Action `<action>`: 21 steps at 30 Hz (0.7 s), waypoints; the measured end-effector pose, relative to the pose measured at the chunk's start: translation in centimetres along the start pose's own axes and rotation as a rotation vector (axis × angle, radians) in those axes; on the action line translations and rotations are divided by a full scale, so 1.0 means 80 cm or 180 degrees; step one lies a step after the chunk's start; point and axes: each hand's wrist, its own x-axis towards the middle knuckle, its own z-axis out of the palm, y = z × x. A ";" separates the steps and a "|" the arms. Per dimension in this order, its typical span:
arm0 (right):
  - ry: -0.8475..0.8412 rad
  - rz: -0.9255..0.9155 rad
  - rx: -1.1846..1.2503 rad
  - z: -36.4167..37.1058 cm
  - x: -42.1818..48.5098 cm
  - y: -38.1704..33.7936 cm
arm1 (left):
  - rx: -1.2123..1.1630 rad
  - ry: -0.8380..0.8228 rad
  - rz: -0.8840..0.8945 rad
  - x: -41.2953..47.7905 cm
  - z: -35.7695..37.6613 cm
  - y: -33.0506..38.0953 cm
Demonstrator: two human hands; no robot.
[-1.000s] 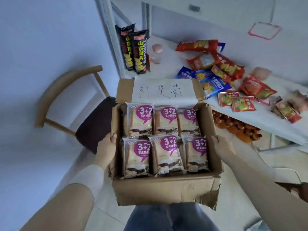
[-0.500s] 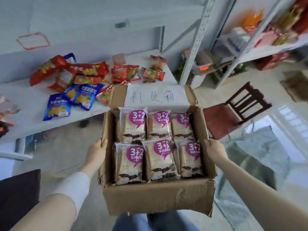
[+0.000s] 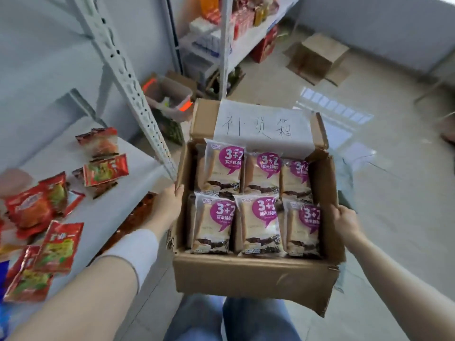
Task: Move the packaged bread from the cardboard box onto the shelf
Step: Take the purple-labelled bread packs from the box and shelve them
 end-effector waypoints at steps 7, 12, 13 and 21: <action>0.0216 0.0569 -0.0103 0.019 0.112 -0.009 | 0.0208 -0.0517 0.0283 0.167 0.063 0.091; 0.0203 0.0881 0.0145 0.083 0.215 -0.010 | 0.0364 -0.0681 0.0227 0.290 0.142 0.097; 0.0217 0.0927 0.0165 0.099 0.235 -0.008 | 0.0386 -0.0686 0.0212 0.314 0.159 0.096; 0.0217 0.1221 0.0012 0.222 0.355 0.005 | 0.0579 -0.0904 0.0276 0.470 0.272 0.067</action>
